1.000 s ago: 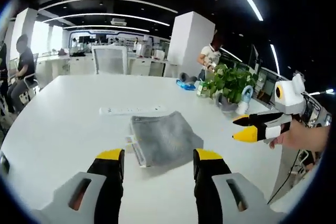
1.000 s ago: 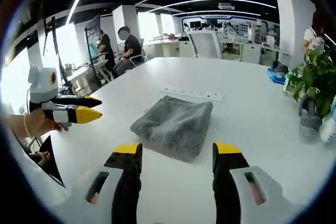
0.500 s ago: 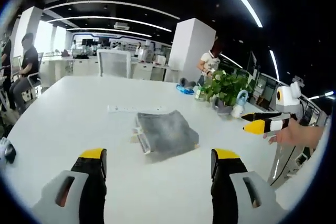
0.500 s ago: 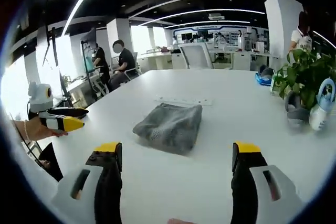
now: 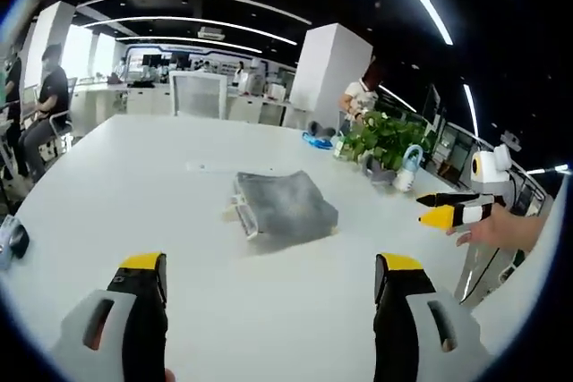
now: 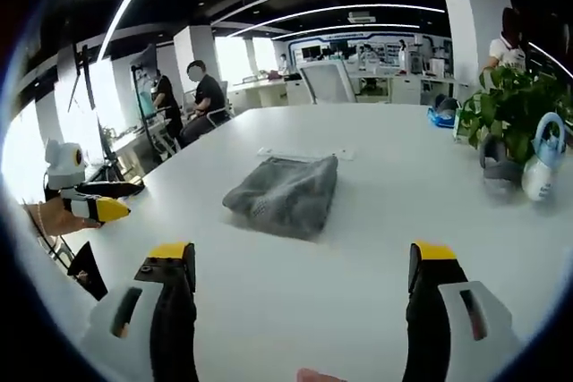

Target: Fold the towel on the table until its edges align and the towel forms a compact rectangular stack.

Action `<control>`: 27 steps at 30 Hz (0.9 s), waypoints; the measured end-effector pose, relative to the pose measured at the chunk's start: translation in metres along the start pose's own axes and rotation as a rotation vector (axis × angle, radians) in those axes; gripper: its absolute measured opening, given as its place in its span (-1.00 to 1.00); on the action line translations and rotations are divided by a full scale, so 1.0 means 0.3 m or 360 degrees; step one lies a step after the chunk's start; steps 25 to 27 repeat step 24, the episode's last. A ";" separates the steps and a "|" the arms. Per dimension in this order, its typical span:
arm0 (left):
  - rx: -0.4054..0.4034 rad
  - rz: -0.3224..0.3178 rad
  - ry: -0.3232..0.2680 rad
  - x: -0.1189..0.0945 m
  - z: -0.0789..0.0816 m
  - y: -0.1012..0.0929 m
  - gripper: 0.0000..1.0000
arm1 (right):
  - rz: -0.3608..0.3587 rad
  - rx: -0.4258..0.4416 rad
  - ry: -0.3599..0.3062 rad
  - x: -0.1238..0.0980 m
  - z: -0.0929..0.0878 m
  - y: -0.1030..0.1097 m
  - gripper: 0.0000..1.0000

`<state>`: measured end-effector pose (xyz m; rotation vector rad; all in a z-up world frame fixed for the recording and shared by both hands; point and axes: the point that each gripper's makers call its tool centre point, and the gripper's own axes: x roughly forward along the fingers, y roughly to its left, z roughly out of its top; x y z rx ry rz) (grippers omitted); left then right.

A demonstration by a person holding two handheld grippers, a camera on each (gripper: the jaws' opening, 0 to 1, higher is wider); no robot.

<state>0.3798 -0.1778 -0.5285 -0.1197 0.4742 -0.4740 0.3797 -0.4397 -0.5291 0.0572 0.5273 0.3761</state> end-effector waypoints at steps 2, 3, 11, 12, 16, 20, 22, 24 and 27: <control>0.0000 -0.0002 0.0000 -0.002 -0.003 -0.004 0.99 | -0.0020 0.0004 -0.0007 -0.002 -0.005 -0.007 0.99; -0.0005 0.0001 0.0007 -0.002 -0.007 -0.004 0.99 | -0.0028 0.0004 -0.0004 -0.003 -0.008 -0.011 0.99; -0.0036 0.0014 0.0008 -0.005 -0.014 -0.007 0.99 | -0.0042 0.0035 -0.0016 -0.007 -0.011 -0.027 0.97; -0.0035 0.0015 0.0009 -0.006 -0.014 -0.006 0.99 | -0.0043 0.0037 -0.0014 -0.006 -0.012 -0.028 0.97; -0.0043 0.0015 0.0012 -0.005 -0.015 -0.005 0.99 | -0.0042 0.0031 -0.0020 -0.005 -0.008 -0.030 0.96; -0.0046 0.0016 0.0008 -0.006 -0.014 -0.005 0.99 | -0.0038 0.0019 -0.0026 -0.002 -0.002 -0.027 0.96; -0.0047 0.0019 0.0003 -0.006 -0.013 -0.002 0.99 | -0.0037 0.0019 -0.0029 0.001 0.002 -0.026 0.96; -0.0057 0.0018 0.0002 -0.008 -0.012 0.001 0.99 | -0.0036 0.0017 -0.0034 0.002 0.009 -0.022 0.96; -0.0057 0.0018 0.0002 -0.008 -0.012 0.001 0.99 | -0.0036 0.0017 -0.0034 0.002 0.009 -0.022 0.96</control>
